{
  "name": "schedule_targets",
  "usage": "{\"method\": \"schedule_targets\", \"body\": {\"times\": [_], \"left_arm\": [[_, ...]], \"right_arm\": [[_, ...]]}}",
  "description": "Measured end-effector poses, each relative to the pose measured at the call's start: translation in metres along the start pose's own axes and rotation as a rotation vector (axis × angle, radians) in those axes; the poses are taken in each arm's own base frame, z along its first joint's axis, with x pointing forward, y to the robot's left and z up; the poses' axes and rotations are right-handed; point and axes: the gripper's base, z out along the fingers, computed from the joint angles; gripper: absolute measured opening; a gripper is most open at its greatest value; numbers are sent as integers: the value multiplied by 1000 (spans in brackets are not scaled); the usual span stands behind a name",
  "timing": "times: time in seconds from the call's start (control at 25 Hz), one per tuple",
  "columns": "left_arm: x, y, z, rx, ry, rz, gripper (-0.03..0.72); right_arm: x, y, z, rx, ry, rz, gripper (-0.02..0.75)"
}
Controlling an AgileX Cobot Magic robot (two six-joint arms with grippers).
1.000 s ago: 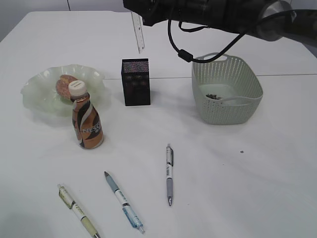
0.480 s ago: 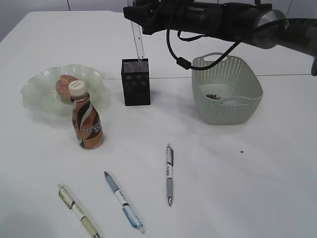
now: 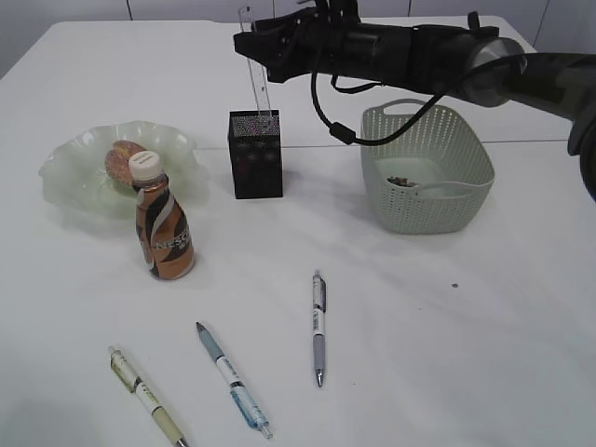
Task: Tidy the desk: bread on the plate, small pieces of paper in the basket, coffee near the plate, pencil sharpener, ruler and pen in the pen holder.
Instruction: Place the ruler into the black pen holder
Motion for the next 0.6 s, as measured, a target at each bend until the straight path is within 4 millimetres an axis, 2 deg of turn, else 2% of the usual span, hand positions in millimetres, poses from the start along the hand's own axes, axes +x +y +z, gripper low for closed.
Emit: {"method": "schedule_targets", "body": {"times": [0.16, 0.36, 0.6], "left_arm": [[0, 0, 0, 0, 0, 0, 433], [0, 0, 0, 0, 0, 0, 433], [0, 0, 0, 1, -2, -1, 433]], "right_arm": [[3, 0, 0, -1, 3, 1, 269], [16, 0, 2, -3, 20, 32, 272], [23, 1, 3, -4, 29, 73, 312]]}}
